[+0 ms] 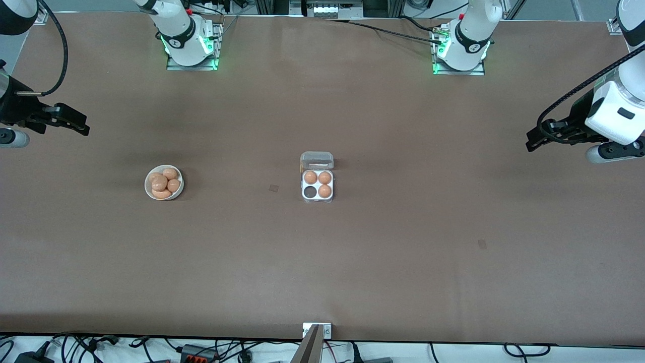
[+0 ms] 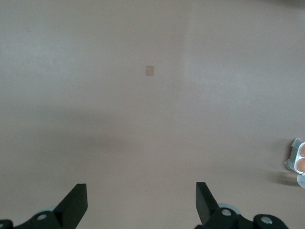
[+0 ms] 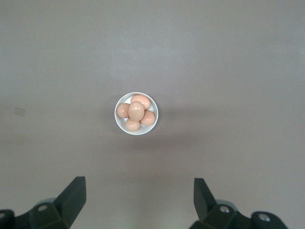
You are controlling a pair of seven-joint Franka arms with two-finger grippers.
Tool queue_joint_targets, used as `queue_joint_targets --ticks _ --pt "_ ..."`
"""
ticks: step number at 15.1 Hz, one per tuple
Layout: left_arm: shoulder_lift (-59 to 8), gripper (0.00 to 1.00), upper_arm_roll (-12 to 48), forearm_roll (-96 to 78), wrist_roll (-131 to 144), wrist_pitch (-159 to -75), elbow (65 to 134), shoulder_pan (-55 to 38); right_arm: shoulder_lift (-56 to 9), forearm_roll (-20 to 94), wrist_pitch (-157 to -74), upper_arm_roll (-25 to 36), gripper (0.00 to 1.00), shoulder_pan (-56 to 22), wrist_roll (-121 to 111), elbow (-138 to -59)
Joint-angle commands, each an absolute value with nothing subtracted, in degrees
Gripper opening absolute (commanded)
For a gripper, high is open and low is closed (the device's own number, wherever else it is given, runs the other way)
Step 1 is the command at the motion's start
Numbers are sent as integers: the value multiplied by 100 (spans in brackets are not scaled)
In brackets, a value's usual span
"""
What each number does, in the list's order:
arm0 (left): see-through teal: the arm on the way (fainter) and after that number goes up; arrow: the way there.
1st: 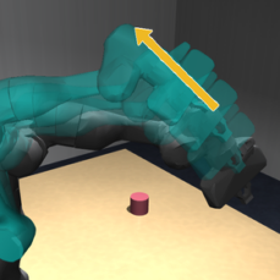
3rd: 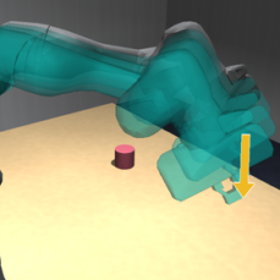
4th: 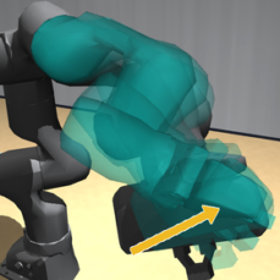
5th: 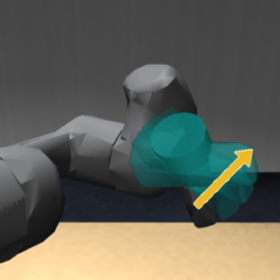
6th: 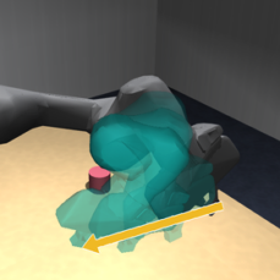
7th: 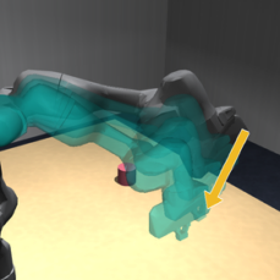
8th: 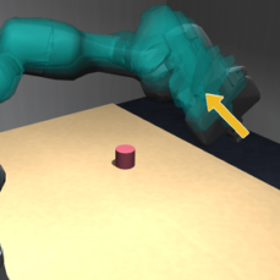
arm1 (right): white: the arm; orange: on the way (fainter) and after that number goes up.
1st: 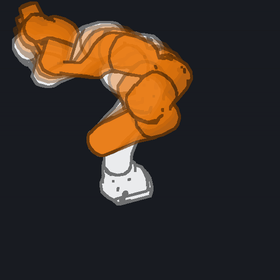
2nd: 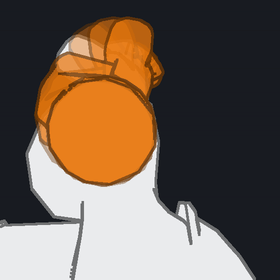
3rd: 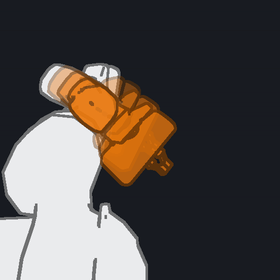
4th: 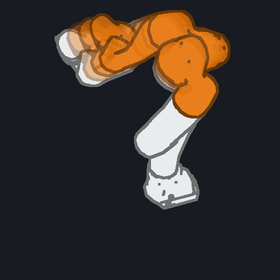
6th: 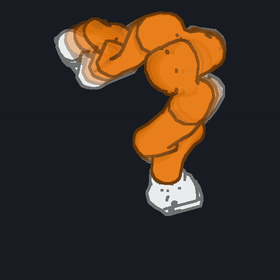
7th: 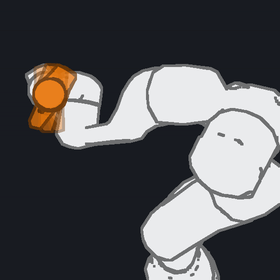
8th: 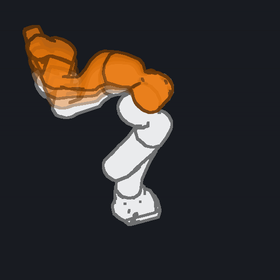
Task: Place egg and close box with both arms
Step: 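Move the right gripper toward the white bowl of eggs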
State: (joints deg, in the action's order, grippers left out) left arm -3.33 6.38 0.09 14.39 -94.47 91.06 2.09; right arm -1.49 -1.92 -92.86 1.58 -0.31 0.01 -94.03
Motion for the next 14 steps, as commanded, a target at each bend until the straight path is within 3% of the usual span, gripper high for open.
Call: queue_joint_targets --ticks 1,7,14 --pt "-325 100 659 -70 1354 -9334 8887 237 35 -114 -9264 141 100 -61 52 -9536" --pt "-343 100 650 -70 1318 -9325 8859 308 -271 -105 -9316 149 100 -167 79 -9527" --pt "-343 100 659 -97 1336 -9290 8859 308 -1449 -114 -9439 167 100 -141 88 -9519"
